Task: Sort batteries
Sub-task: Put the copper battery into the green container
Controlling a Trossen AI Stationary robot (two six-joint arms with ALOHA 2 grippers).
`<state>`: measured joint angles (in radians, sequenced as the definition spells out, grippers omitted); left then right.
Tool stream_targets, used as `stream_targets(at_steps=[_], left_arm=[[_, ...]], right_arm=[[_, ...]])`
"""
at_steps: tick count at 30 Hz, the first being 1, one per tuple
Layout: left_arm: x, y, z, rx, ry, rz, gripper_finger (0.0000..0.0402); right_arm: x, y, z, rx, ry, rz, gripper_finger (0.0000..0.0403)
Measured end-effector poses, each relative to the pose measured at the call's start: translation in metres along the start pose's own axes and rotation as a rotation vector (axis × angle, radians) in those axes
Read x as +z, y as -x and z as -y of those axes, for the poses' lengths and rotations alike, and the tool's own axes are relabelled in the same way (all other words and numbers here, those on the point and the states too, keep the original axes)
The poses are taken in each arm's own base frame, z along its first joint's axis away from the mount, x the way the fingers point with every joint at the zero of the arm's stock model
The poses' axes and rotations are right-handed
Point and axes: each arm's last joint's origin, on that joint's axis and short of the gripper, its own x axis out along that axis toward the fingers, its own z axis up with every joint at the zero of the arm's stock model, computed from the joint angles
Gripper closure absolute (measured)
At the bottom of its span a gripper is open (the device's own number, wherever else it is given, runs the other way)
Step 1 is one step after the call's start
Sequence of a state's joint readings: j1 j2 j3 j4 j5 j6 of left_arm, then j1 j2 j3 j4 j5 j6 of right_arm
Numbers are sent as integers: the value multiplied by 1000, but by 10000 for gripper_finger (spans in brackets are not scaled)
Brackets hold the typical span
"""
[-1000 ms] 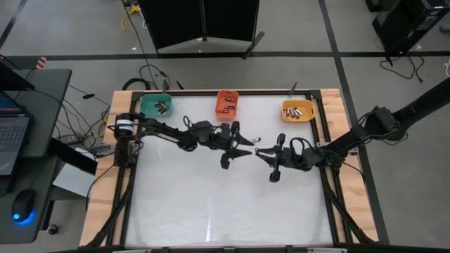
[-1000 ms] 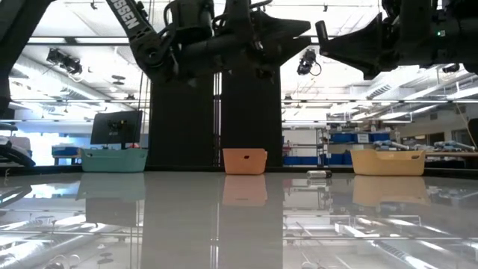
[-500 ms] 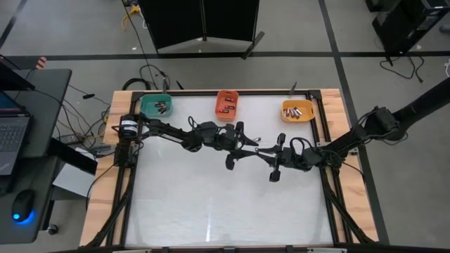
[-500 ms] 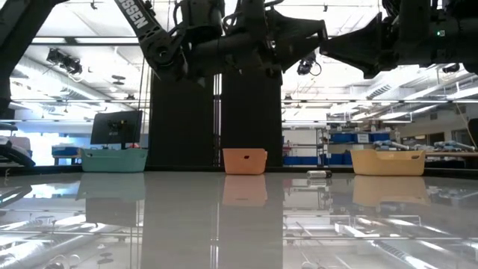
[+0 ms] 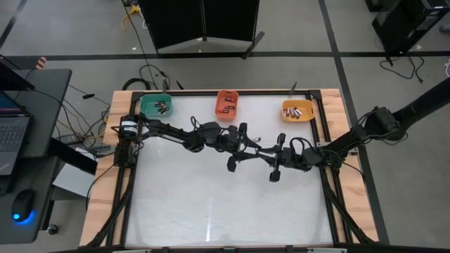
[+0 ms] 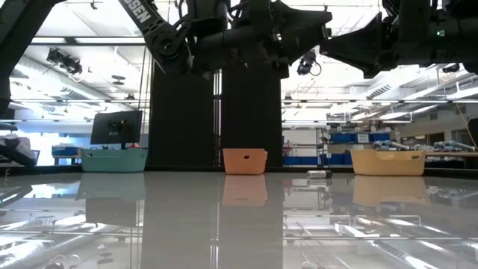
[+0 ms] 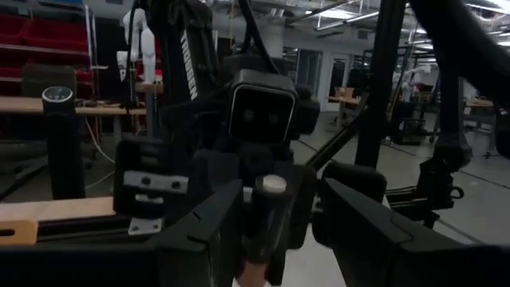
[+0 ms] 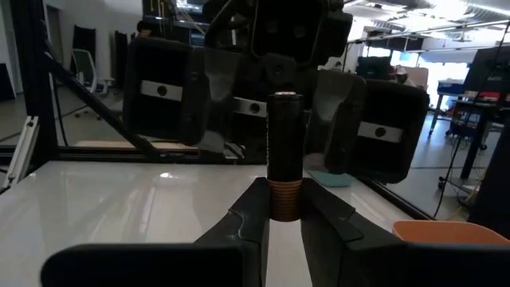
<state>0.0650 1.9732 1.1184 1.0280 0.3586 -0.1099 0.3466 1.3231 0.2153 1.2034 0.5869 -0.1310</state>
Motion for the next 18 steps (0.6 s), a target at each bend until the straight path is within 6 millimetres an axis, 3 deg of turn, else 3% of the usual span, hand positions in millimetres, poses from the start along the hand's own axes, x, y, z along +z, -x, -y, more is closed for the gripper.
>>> stream_targets(at_steps=[7,18], left_arm=[[1,-3,-1,-7,8,-25,238],[3,-3,0,-10,-11,-1,331]], right_arm=[[0,0,0,0,4,-1,343],[0,0,0,2,-6,3,343]])
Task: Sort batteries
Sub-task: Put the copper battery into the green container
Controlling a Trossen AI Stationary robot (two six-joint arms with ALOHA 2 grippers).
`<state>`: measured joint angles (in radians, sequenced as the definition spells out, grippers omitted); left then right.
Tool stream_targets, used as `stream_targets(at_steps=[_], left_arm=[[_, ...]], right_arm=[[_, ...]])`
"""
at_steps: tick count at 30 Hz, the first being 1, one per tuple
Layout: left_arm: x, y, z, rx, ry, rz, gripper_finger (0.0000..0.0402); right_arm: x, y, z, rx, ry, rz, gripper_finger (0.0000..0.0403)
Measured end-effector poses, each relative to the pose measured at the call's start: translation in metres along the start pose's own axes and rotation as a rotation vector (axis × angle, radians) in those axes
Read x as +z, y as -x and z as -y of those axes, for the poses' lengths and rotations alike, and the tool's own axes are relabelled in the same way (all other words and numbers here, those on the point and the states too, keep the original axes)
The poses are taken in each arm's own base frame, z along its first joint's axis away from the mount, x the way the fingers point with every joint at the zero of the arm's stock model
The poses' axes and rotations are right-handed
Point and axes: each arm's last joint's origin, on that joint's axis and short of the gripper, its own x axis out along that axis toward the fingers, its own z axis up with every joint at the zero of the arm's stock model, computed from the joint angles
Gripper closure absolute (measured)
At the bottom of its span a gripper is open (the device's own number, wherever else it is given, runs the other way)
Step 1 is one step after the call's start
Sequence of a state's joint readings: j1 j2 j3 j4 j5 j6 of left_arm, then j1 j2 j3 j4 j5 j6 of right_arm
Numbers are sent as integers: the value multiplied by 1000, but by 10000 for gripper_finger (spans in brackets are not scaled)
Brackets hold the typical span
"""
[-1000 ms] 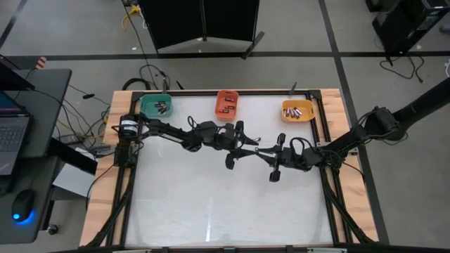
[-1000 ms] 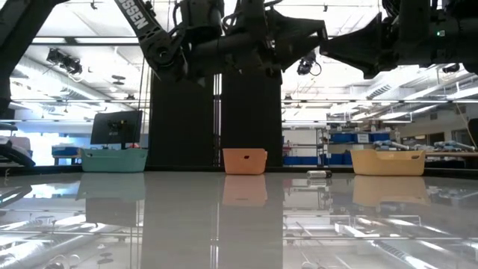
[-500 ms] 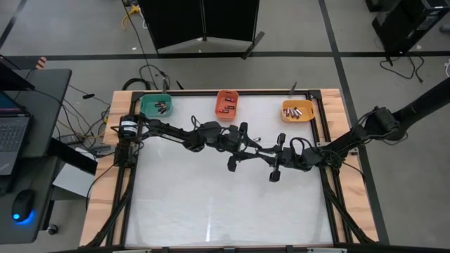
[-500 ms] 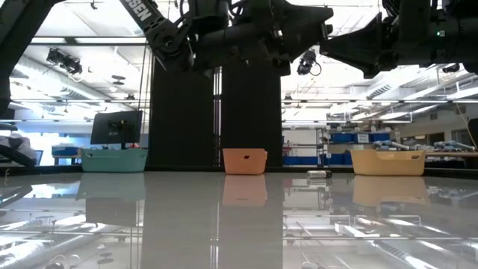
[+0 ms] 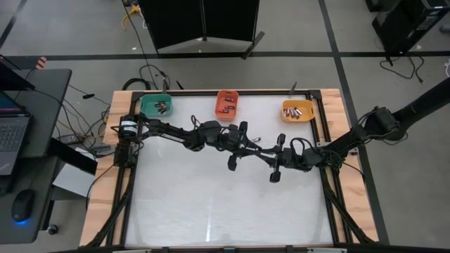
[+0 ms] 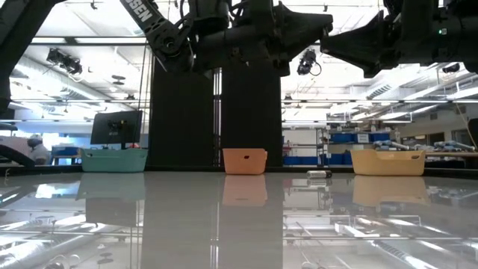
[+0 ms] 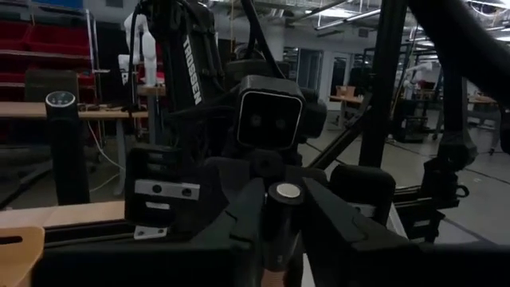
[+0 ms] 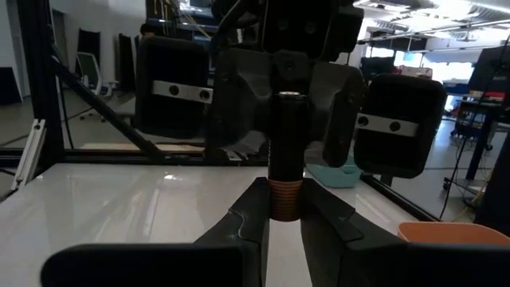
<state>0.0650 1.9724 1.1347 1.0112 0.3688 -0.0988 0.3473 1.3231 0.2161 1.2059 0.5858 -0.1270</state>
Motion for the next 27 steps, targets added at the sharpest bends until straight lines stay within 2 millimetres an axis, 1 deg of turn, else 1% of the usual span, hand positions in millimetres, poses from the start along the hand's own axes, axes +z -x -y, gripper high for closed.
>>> stream_targets(at_steps=[4,6,10,15,17,19,21,23,25,27], left_arm=[[0,0,0,-1,-22,1,340],[0,0,0,-1,-20,0,342],[0,0,-1,2,-7,-5,343],[-2,4,-9,15,-2,-25,343],[-2,5,-11,-10,5,-42,344],[3,6,-9,-42,3,-49,344],[8,6,-6,-70,-13,-60,344],[11,8,-6,-72,-29,-90,344],[12,12,-5,-66,-45,-119,344],[14,16,-4,-60,-62,-138,344]], right_arm=[[0,0,0,0,-2,0,343],[0,0,0,0,-10,-1,333],[-1,0,1,-43,-40,-13,288],[-7,0,3,-137,-29,-72,226],[-10,1,2,-140,-6,-102,209],[-14,3,2,-156,17,-135,203],[-16,3,1,-152,31,-155,206],[-18,4,1,-144,46,-173,224],[-20,4,1,-140,53,-185,255],[-21,4,0,-112,39,-195,296]])
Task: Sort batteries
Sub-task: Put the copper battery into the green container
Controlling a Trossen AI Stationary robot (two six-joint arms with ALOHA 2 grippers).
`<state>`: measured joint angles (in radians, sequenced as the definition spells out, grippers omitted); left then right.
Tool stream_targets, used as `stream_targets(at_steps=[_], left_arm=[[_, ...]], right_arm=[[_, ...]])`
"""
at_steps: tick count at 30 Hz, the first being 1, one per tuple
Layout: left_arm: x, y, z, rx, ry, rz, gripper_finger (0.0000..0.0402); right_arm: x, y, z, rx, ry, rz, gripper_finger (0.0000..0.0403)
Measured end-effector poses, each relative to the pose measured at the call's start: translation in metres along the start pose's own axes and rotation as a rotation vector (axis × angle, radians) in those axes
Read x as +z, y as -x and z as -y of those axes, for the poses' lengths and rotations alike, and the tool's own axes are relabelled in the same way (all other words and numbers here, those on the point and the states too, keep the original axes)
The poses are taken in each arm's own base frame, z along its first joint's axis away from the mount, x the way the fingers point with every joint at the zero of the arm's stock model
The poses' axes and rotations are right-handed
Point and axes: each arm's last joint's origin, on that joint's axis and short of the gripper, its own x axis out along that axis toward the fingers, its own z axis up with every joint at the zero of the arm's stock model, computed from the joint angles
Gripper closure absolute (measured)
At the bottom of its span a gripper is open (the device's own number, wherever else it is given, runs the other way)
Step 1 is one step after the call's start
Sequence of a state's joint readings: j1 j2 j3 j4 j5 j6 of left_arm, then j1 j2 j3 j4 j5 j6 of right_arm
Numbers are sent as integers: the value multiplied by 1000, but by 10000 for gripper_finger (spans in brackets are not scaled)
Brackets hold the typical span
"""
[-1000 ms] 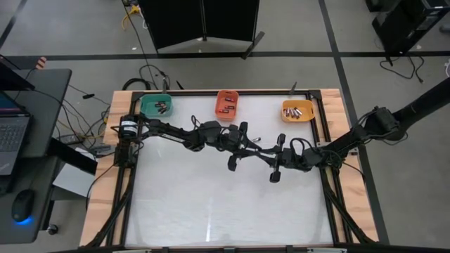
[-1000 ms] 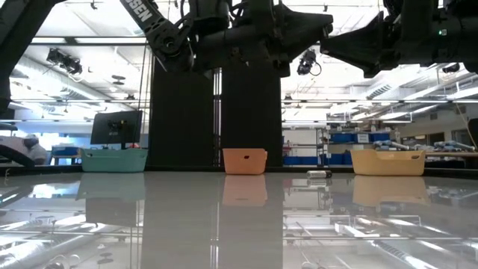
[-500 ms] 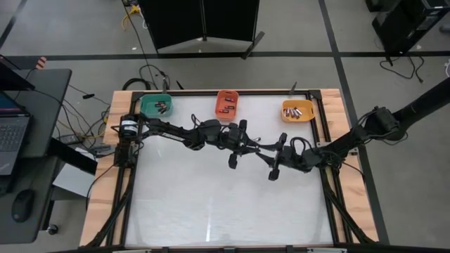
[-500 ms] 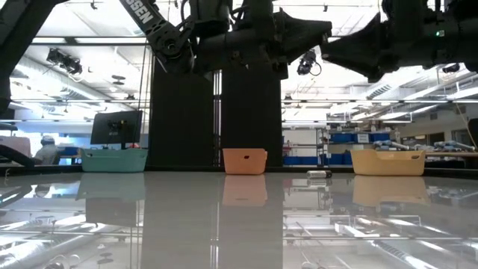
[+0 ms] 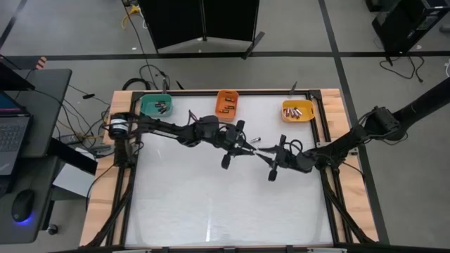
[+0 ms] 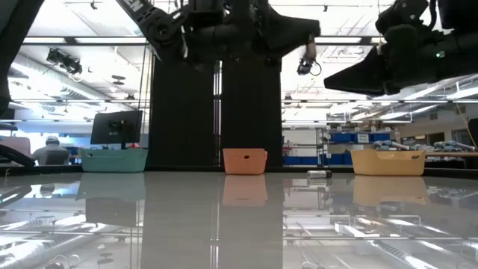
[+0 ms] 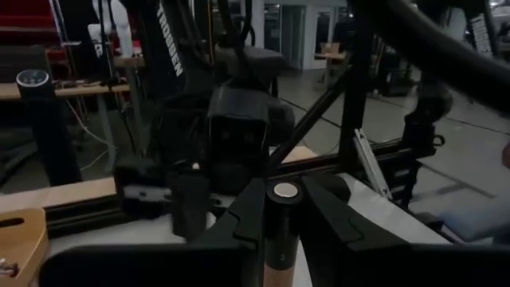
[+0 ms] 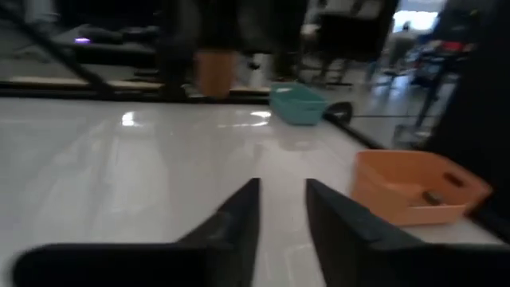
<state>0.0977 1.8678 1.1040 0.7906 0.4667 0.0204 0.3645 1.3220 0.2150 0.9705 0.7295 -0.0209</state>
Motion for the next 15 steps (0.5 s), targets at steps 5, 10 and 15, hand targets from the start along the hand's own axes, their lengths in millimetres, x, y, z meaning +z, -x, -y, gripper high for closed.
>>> stream_targets(at_steps=[5,10,15], left_arm=[[-3,14,4,6,-21,-26,344],[-1,38,10,25,-35,-28,344],[-1,66,16,48,-30,-48,344]], right_arm=[[-2,-4,1,137,-52,-18,390],[-3,-12,9,223,-128,-46,389],[-3,-23,19,210,-151,-86,393]])
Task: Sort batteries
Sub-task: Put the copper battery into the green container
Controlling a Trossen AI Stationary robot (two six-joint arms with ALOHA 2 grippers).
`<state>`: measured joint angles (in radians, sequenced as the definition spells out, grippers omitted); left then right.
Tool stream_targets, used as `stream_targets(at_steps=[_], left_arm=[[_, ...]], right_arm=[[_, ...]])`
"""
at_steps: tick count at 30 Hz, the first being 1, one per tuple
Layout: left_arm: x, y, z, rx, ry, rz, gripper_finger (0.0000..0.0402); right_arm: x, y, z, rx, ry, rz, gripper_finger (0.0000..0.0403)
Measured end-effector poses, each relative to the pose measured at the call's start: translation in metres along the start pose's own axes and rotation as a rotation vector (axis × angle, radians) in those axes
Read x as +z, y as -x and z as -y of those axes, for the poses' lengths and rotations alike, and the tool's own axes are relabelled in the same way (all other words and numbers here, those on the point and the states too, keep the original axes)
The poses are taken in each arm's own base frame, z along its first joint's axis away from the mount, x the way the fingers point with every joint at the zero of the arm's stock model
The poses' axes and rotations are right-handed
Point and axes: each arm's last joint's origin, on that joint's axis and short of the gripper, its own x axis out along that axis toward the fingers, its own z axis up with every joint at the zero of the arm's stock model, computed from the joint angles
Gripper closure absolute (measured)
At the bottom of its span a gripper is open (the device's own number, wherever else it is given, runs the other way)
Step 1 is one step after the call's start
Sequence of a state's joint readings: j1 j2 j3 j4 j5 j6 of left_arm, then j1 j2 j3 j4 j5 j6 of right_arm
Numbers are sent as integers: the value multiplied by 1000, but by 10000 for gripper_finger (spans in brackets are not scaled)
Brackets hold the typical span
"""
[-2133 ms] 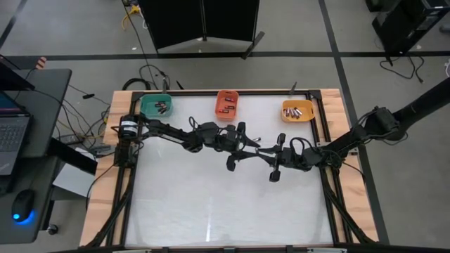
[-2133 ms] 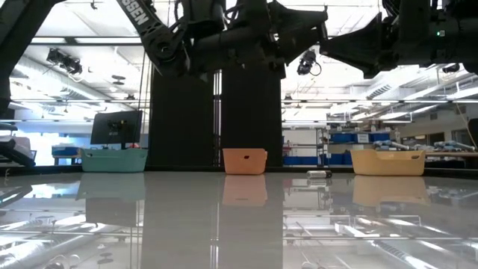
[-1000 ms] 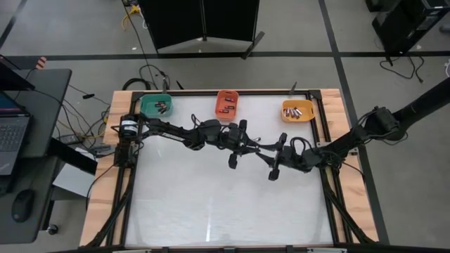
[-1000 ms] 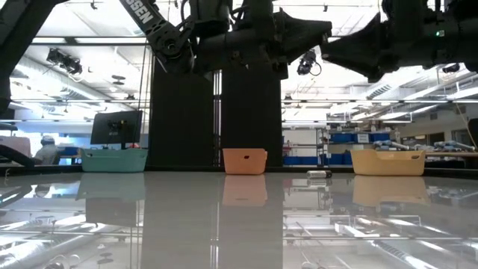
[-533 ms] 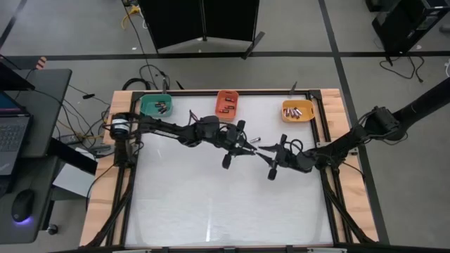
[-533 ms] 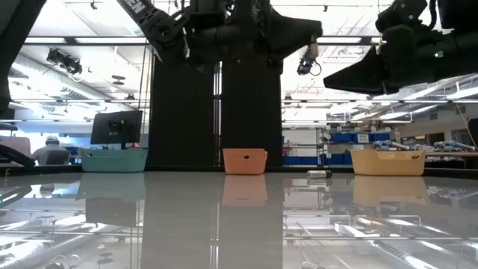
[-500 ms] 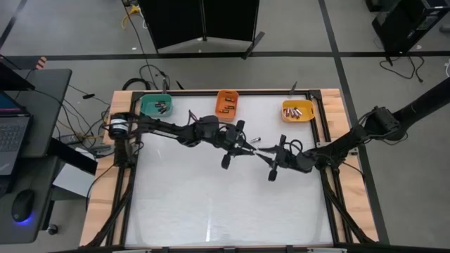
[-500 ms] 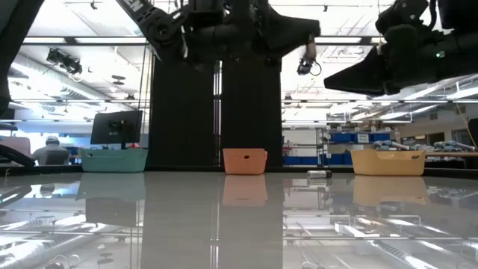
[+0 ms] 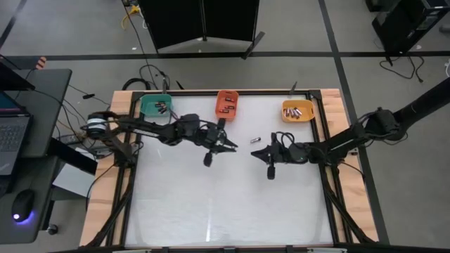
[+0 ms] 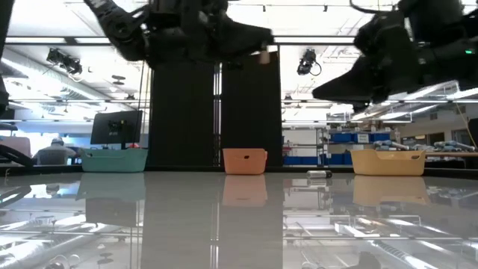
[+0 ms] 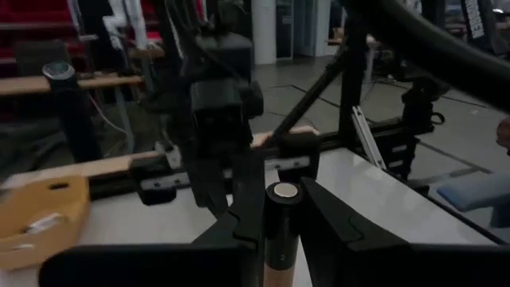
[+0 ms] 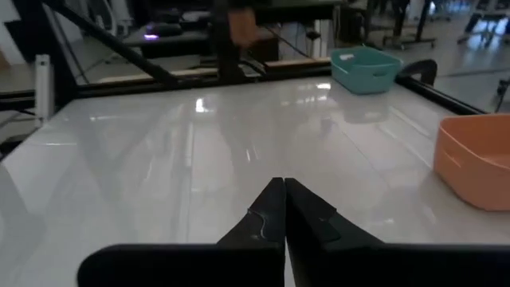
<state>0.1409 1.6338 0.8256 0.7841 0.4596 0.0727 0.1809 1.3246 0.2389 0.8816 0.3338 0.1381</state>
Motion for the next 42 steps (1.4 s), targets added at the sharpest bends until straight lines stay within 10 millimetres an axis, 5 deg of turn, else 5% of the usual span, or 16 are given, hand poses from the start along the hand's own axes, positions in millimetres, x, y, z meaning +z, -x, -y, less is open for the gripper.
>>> stream_targets(at_steps=[11,22,35,42], left_arm=[[-7,53,18,122,13,-98,344],[0,82,28,237,35,-277,344],[-29,103,37,309,166,-488,344],[-22,111,40,345,142,-502,344]], right_arm=[[29,-53,14,60,77,-28,396],[28,-123,27,112,118,-6,396],[32,-150,37,160,104,24,396],[27,-161,36,167,104,-2,396]])
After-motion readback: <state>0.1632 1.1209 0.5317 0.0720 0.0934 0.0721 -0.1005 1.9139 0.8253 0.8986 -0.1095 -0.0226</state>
